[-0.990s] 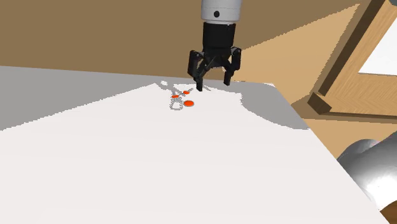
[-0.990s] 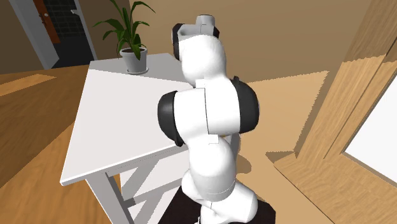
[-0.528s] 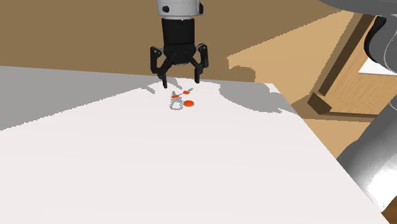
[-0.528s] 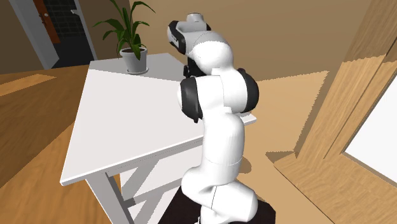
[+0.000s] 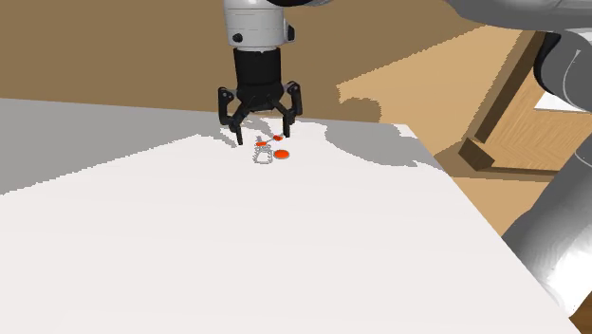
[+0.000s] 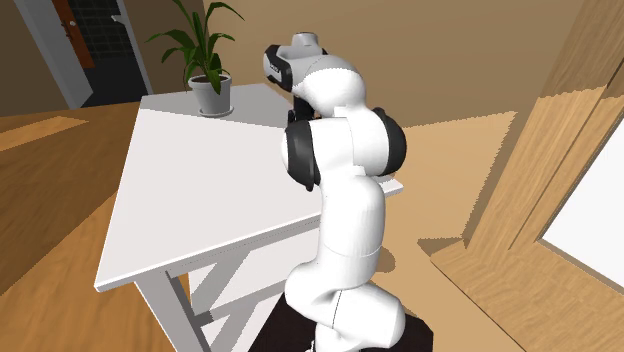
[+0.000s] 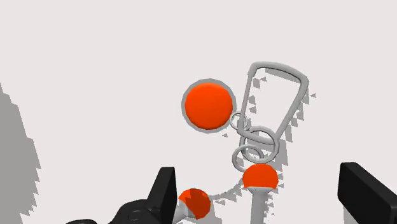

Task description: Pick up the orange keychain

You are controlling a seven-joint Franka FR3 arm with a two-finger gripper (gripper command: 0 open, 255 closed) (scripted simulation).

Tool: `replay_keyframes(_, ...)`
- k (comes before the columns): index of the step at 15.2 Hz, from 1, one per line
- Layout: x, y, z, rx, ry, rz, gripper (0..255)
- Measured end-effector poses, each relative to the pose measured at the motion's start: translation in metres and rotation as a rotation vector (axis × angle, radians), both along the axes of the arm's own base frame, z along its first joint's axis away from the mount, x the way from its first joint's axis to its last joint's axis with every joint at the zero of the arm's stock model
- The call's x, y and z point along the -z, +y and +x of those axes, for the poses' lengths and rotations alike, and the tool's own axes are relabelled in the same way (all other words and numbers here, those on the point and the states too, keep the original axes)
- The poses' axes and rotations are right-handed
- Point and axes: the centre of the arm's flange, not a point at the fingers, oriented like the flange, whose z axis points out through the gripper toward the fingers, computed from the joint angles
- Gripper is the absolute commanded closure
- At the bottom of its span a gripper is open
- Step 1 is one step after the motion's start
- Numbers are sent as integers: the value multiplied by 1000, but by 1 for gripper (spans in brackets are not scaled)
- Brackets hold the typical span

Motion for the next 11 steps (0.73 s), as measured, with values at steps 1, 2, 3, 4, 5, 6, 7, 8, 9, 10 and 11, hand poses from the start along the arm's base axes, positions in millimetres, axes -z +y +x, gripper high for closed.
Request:
replay_keyframes(1, 3, 1, 0, 0, 0, 0, 0)
replay_keyframes(2, 5, 1, 1, 0, 0, 0, 255)
replay_keyframes(3, 5, 2, 0, 0, -4, 3, 255)
replay_keyframes(4, 1, 5, 0, -4, -22, 18, 255)
replay_keyframes(5, 1, 5, 0, -3, -26, 19, 255)
replay_keyframes(6, 1, 5, 0, -1, -27, 18, 255)
replay_keyframes(7, 1, 5, -1, -1, -26, 17, 255)
replay_keyframes(8, 1, 5, -1, -1, -25, 16, 255)
replay_keyframes(9, 1, 5, -1, -1, -25, 15, 255)
replay_keyframes(10, 1, 5, 0, -1, -24, 15, 255)
replay_keyframes(11, 1, 5, 0, -1, -21, 13, 255)
